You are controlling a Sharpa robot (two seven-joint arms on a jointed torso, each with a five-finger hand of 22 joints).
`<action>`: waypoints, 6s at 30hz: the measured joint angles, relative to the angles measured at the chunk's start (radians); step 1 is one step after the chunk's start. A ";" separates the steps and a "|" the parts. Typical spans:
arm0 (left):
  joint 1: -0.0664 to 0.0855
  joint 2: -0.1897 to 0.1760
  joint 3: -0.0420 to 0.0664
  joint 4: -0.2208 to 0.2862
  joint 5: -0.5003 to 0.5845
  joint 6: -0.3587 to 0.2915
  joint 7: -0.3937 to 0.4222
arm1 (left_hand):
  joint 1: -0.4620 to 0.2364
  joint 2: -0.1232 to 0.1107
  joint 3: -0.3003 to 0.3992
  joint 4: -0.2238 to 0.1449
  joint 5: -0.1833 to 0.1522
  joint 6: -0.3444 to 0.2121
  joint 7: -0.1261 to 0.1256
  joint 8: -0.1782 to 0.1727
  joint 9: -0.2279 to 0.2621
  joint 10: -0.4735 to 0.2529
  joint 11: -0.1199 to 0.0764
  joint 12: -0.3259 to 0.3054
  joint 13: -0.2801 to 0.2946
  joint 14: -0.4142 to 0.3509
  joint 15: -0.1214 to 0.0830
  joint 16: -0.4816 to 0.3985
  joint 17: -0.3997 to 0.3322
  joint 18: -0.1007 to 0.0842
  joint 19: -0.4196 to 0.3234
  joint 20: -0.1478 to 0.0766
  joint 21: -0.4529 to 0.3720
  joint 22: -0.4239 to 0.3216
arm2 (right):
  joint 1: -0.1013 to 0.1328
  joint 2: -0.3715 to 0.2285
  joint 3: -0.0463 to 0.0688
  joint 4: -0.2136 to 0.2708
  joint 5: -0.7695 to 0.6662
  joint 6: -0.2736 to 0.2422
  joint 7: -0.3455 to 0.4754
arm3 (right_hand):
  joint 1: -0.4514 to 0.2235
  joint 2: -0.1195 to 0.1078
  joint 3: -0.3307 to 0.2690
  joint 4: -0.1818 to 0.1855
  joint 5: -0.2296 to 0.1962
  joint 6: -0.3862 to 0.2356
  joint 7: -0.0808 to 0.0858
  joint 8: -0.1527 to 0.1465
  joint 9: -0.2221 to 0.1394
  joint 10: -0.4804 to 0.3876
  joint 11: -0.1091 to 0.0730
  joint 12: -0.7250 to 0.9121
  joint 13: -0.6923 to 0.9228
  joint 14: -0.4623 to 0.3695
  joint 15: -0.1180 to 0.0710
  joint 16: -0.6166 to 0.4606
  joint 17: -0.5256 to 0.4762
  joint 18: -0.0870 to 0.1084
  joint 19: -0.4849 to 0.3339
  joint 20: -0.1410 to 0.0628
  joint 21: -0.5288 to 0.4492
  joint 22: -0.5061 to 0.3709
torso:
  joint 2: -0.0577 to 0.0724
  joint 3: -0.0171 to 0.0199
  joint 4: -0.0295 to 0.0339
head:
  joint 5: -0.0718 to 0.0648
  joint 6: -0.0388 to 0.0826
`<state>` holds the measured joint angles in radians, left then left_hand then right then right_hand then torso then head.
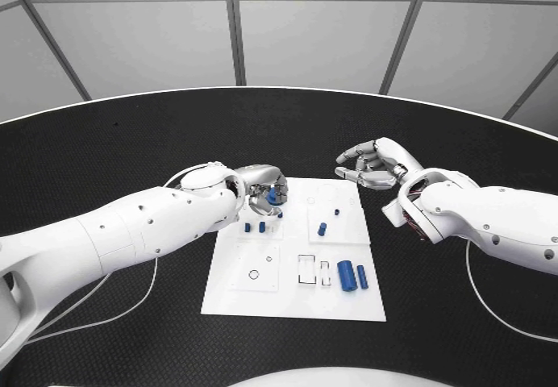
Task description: Assemble the parts on the task board
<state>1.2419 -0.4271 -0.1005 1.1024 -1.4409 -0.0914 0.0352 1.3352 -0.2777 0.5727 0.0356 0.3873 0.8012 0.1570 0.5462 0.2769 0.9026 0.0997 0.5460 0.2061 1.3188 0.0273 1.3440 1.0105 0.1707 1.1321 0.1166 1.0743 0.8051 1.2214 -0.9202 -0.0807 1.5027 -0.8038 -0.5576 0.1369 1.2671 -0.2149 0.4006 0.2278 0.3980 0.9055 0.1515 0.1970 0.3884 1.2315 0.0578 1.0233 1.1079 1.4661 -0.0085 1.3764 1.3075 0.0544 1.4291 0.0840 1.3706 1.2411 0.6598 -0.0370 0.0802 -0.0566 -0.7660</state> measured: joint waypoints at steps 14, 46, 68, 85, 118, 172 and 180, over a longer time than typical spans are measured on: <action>-0.011 0.025 0.000 -0.031 -0.020 0.031 -0.022 | 0.000 0.000 0.000 -0.005 0.000 0.018 -0.003 -0.008 0.001 0.012 -0.002 -0.014 -0.009 0.018 -0.004 0.019 0.022 0.000 0.026 -0.002 0.030 0.043 | 0.000 -0.002 0.000 0.005 0.000 -0.001 0.000 | 0.000 0.000 0.000 0.000 0.000 0.000 0.000 0.000 0.000 -0.005 0.002 -0.010 -0.010 0.000 0.000 0.000 0.000 0.000 0.000 0.000 0.000 0.000 | -0.001 0.0012 -0.0002 | -0.003 -0.006; -0.025 0.086 0.000 -0.129 -0.045 0.053 -0.031 | 0.000 0.009 0.008 -0.019 -0.012 0.026 -0.002 -0.018 0.002 0.020 -0.002 -0.036 -0.020 0.032 -0.004 0.035 0.039 -0.016 0.047 -0.002 0.061 0.080 | 0.000 0.003 0.000 0.013 0.000 -0.001 -0.001 | 0.000 0.000 0.006 0.000 0.000 0.000 0.000 0.004 0.000 -0.005 0.002 -0.016 -0.016 0.000 0.000 -0.006 0.000 0.000 0.000 0.000 0.000 0.000 | -0.002 0.0012 0.0000 | -0.010 -0.010; -0.036 0.102 0.000 -0.149 -0.047 0.079 -0.030 | 0.003 0.019 0.012 -0.029 -0.020 0.042 -0.011 -0.028 0.007 0.059 -0.009 -0.038 -0.022 0.074 -0.010 0.068 0.094 -0.031 0.100 -0.006 0.127 0.164 | 0.000 0.006 0.000 0.013 0.000 0.002 -0.002 | 0.000 0.000 0.006 0.000 0.000 0.000 0.000 0.004 0.000 -0.005 0.002 -0.016 -0.016 0.000 0.000 -0.006 0.000 0.000 0.000 0.000 0.000 0.000 | -0.003 0.0016 -0.0001 | -0.013 -0.014; -0.042 0.108 0.000 -0.163 -0.047 0.091 -0.030 | 0.010 0.046 0.023 -0.040 -0.035 0.064 -0.014 -0.038 0.013 0.088 -0.020 -0.045 -0.021 0.092 -0.020 0.081 0.113 -0.031 0.131 -0.011 0.166 0.213 | 0.000 0.010 0.000 0.010 0.000 0.004 -0.002 | 0.000 0.000 0.006 0.000 0.000 0.000 0.000 0.004 0.001 -0.005 0.002 -0.016 -0.018 0.000 0.000 -0.006 0.000 0.000 0.000 0.000 0.000 0.000 | -0.003 0.0012 0.0003 | -0.014 -0.018; -0.050 0.120 -0.001 -0.184 -0.071 0.078 -0.035 | 0.010 0.062 0.021 -0.054 -0.067 0.093 -0.018 -0.050 0.021 0.120 -0.030 -0.067 0.148 0.104 -0.025 0.081 0.093 -0.046 0.152 -0.018 0.200 0.260 | 0.000 0.008 0.000 0.015 0.000 0.002 0.000 | 0.000 0.000 0.006 0.000 0.000 0.000 0.000 0.004 0.001 -0.005 0.002 -0.016 -0.018 0.000 0.000 -0.006 0.000 0.000 0.000 0.000 0.000 0.000 | -0.003 0.0006 0.0007 | -0.016 -0.023; -0.017 -0.033 0.023 -0.002 -0.010 -0.002 -0.075 | -0.003 0.067 0.007 -0.051 -0.071 0.132 -0.025 -0.058 0.030 0.164 -0.036 -0.085 -0.033 0.114 -0.036 0.077 0.063 -0.056 0.186 -0.026 0.227 0.305 | 0.000 0.007 0.000 -0.001 0.000 0.001 0.007 | 0.000 0.000 0.006 0.000 0.000 0.000 0.000 0.004 0.001 -0.005 0.002 -0.016 -0.018 -0.001 -0.006 -0.006 0.000 0.000 0.000 0.000 0.000 0.000 | -0.005 0.0005 0.0021 | -0.001 -0.006; -0.002 -0.056 0.033 0.009 0.001 0.011 -0.086 | -0.003 0.067 0.007 -0.051 -0.071 0.132 -0.025 -0.058 0.030 0.164 -0.036 -0.085 -0.033 0.114 -0.036 0.077 0.061 -0.056 0.187 -0.025 0.232 0.309 | 0.000 0.008 0.000 -0.003 0.000 0.001 0.008 | 0.000 0.000 0.006 0.000 0.000 0.000 0.000 0.004 0.001 -0.005 0.002 -0.016 -0.018 -0.001 -0.006 -0.005 0.000 0.000 0.000 0.000 0.000 0.000 | -0.006 0.0012 0.0019 | 0.003 -0.002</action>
<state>1.2403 -0.4830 -0.0676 1.1112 -1.4401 -0.0803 -0.0511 1.3319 -0.2111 0.5793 -0.0151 0.3166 0.9332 0.1321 0.4881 0.3068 1.0669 0.0641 0.4605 0.1730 1.4330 -0.0086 1.4211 1.0719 0.1149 1.3195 0.0918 1.3061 1.1138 1.2214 -0.9123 -0.0805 1.4993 -0.8038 -0.5566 0.1444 1.2671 -0.2149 0.4061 0.2277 0.3980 0.9056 0.1515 0.2005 0.3896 1.2267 0.0599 1.0069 1.0903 1.4652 -0.0146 1.3709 1.3072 0.0541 1.4292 0.0840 1.3706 1.2416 0.6542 -0.0359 0.0821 -0.0537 -0.7683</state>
